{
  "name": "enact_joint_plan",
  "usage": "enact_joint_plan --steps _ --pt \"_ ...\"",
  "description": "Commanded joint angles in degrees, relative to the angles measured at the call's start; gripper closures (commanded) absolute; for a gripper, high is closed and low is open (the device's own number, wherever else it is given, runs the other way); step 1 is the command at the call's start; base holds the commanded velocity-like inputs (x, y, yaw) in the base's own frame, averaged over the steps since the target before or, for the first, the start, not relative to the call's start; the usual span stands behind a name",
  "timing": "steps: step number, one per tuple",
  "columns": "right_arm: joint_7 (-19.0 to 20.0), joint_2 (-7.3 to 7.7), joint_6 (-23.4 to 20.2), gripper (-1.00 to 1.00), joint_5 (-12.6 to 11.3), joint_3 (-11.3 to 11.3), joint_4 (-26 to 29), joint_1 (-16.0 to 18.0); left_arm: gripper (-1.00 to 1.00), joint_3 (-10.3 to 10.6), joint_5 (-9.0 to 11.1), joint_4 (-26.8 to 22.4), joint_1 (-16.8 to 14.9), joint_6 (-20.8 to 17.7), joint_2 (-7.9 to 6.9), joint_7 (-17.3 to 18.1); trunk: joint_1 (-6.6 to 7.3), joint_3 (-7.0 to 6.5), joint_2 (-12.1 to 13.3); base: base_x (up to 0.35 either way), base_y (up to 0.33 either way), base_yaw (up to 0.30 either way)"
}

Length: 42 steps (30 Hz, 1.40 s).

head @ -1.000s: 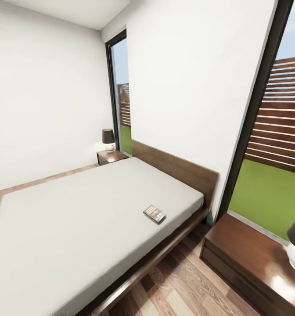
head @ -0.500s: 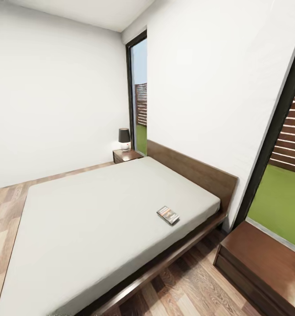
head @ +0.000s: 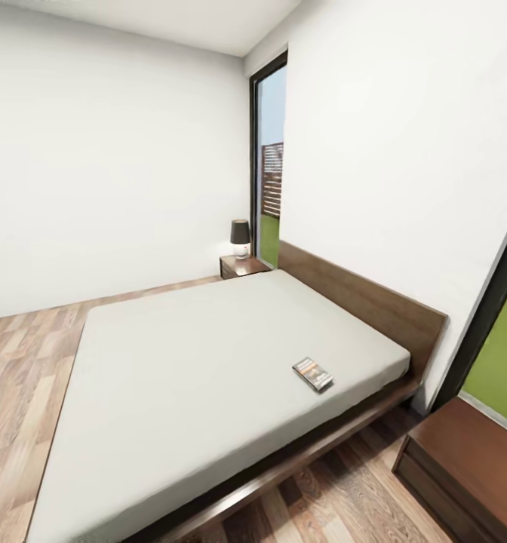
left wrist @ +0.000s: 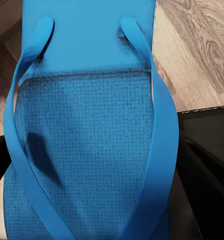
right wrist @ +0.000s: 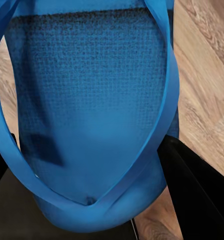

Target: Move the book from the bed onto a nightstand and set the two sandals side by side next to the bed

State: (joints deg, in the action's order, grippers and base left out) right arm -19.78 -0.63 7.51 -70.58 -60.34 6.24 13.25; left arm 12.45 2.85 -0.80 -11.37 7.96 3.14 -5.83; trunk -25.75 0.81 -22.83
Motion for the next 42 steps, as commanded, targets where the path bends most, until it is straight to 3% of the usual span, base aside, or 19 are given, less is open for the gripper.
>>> enact_joint_plan --steps 1,42 --pt "-0.33 0.02 0.22 1.0 -0.62 -0.48 0.09 0.02 1.0 0.47 0.3 0.1 -0.06 0.21 0.03 -0.24 -0.03 0.09 -0.09 0.0 0.0 0.246" --pt "-0.32 0.02 0.22 1.0 -0.62 -0.48 0.09 0.02 1.0 0.5 0.3 0.1 -0.06 0.21 0.03 -0.24 -0.03 0.09 -0.09 0.0 0.0 0.24"
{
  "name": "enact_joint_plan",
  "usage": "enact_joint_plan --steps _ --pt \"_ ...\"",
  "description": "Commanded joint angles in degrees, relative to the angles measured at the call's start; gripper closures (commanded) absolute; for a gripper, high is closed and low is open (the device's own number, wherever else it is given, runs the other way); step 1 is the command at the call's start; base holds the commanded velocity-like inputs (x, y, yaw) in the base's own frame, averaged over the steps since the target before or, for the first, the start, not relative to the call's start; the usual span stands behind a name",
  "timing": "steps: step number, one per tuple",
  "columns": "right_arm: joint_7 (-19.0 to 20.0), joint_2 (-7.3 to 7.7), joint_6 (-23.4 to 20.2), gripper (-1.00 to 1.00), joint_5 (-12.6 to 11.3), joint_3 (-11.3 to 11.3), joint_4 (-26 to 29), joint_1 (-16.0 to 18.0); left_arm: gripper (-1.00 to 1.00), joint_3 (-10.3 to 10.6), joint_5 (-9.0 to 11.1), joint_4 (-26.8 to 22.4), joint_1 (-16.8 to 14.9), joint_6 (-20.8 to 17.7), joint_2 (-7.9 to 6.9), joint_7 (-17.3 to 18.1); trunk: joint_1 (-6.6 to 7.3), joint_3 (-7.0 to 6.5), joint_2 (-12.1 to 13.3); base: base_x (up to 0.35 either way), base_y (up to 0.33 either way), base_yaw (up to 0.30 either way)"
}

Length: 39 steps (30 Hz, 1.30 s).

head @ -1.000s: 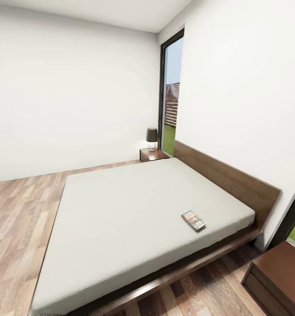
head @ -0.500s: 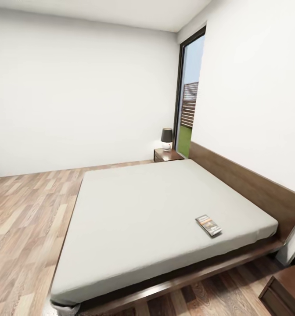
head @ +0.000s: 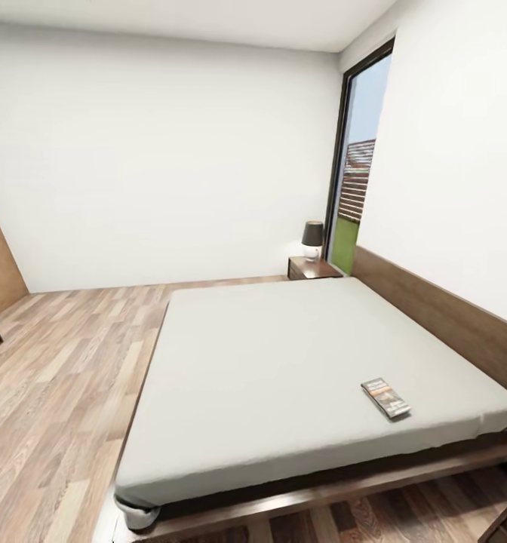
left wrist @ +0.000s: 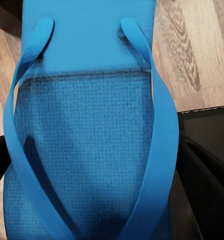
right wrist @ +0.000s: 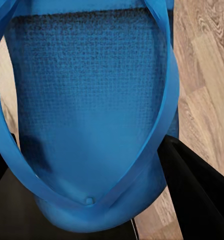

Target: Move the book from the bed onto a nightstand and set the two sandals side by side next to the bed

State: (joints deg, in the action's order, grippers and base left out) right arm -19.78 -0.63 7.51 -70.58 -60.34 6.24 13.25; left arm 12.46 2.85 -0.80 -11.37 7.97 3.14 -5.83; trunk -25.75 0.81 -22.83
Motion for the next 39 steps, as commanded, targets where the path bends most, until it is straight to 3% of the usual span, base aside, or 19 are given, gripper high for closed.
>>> enact_joint_plan --steps 1,15,31,39 --pt "-0.33 0.02 0.22 1.0 -0.62 -0.48 0.09 0.02 1.0 0.47 0.3 0.1 -0.06 0.21 0.03 -0.24 -0.03 0.09 -0.09 0.0 0.0 0.236" --pt "-0.32 0.02 0.22 1.0 -0.61 -0.48 0.09 0.02 1.0 0.46 0.31 0.1 -0.06 0.21 0.03 -0.24 -0.03 0.09 -0.09 0.0 0.0 0.233" --pt "-0.28 0.1 0.22 1.0 -0.61 -0.48 0.09 0.02 1.0 0.46 0.31 0.1 -0.06 0.21 0.03 -0.24 -0.03 0.09 -0.09 0.0 0.0 0.038" --pt "-0.32 0.11 0.22 1.0 -0.61 -0.48 0.09 0.02 1.0 0.46 0.3 0.1 -0.06 0.21 0.03 -0.24 -0.03 0.09 -0.09 0.0 0.0 0.192"
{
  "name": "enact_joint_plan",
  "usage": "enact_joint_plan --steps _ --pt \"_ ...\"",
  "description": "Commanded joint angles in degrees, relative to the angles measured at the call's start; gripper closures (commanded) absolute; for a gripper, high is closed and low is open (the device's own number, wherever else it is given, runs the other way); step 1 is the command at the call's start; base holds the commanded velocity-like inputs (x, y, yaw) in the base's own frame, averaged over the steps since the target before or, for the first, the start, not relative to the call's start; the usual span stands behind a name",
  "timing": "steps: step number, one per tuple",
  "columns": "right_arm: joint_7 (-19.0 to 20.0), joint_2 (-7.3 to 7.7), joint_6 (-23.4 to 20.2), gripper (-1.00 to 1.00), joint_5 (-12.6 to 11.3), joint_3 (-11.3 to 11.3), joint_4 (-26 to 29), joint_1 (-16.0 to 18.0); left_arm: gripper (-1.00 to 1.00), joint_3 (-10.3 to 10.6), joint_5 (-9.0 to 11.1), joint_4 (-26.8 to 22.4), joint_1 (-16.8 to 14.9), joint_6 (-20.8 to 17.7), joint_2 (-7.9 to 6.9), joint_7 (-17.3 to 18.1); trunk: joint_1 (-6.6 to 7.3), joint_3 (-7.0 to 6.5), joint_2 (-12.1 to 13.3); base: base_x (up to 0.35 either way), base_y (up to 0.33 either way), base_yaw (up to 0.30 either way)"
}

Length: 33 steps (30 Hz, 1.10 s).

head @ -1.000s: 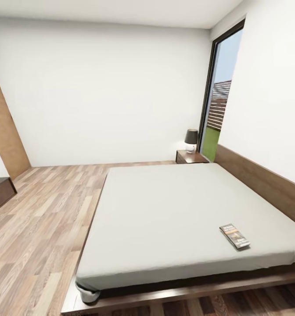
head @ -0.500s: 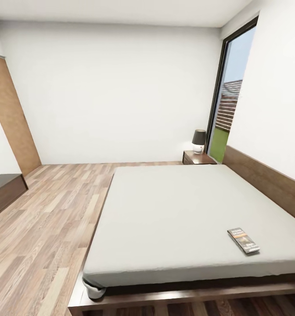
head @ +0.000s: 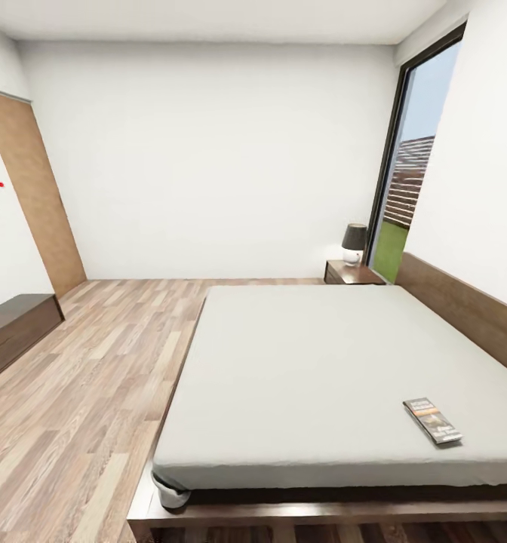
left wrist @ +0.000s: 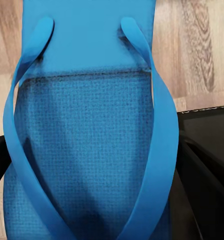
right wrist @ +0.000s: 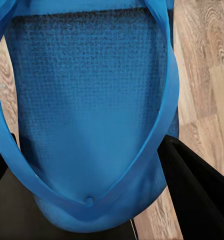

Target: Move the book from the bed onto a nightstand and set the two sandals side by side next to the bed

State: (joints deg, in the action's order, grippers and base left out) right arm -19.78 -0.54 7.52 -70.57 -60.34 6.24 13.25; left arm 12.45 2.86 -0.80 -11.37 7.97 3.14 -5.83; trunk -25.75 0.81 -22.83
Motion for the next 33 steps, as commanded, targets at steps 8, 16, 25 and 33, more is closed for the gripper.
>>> enact_joint_plan --steps 8,16,25,33 --pt "-0.3 0.02 0.22 1.0 -0.62 -0.48 0.09 0.02 1.0 0.47 0.31 0.1 -0.07 0.21 0.03 -0.24 -0.03 0.09 -0.09 0.0 0.0 0.191" --pt "-0.3 0.02 0.22 1.0 -0.62 -0.48 0.09 0.01 1.0 0.47 0.31 0.1 -0.06 0.21 0.03 -0.24 -0.03 0.09 -0.09 0.0 0.0 0.032" --pt "-0.27 0.02 0.19 1.0 -0.6 -0.49 0.07 0.02 1.0 0.47 0.31 0.1 -0.06 0.21 0.03 -0.24 -0.03 0.09 -0.09 0.0 0.0 0.003" --pt "-0.26 0.22 0.19 1.0 -0.46 -0.56 0.0 -0.72 1.0 0.48 0.31 0.1 -0.06 0.21 0.03 -0.24 -0.03 0.15 -0.09 0.0 0.0 0.0"
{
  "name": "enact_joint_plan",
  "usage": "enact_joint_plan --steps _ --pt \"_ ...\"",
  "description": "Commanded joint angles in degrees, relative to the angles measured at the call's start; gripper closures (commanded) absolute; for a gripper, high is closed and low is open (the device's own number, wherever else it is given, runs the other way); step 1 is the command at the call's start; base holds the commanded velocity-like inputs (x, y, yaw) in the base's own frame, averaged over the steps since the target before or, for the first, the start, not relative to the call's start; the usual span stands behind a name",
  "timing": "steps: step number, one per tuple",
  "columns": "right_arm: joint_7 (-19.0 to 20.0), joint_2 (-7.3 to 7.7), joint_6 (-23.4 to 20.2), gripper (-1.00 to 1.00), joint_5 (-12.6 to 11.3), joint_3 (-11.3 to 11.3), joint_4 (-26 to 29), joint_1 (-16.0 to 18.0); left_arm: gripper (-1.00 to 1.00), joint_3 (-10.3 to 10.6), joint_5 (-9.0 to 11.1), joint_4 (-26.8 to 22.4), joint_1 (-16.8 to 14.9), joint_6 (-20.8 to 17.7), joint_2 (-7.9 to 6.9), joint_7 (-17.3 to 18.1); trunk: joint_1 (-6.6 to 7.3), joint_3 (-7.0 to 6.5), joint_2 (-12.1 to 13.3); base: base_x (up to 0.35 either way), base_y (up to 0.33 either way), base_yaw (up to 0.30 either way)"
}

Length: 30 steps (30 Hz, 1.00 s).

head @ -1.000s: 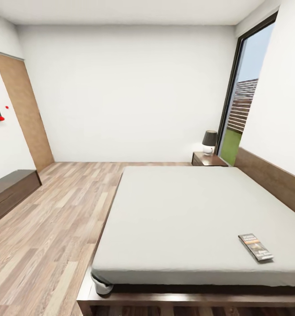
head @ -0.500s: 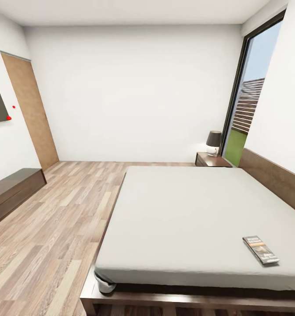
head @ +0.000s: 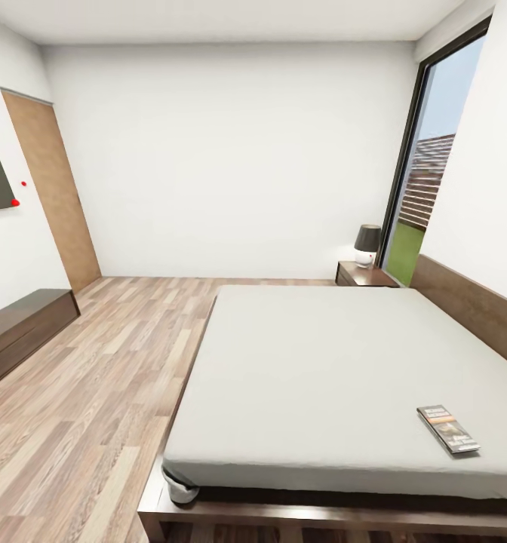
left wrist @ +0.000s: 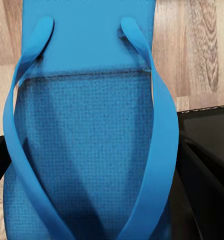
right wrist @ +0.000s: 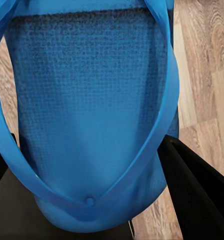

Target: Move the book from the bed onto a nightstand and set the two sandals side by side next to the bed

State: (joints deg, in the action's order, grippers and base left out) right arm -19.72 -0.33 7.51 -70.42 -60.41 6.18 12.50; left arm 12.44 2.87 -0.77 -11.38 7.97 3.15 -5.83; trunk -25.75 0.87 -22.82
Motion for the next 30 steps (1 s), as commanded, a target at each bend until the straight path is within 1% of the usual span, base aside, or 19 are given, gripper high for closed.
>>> enact_joint_plan --steps 1,30 --pt "-0.32 0.04 0.21 1.0 -0.61 -0.5 0.06 -0.02 1.0 0.48 0.29 0.07 -0.04 0.2 0.02 -0.23 -0.03 0.1 -0.1 0.0 0.0 0.0" --pt "-0.32 -0.02 0.23 1.0 -0.6 -0.46 0.13 -0.11 1.0 0.56 0.3 0.13 -0.04 0.23 0.02 -0.07 -0.03 0.11 -0.1 0.0 0.0 0.0"
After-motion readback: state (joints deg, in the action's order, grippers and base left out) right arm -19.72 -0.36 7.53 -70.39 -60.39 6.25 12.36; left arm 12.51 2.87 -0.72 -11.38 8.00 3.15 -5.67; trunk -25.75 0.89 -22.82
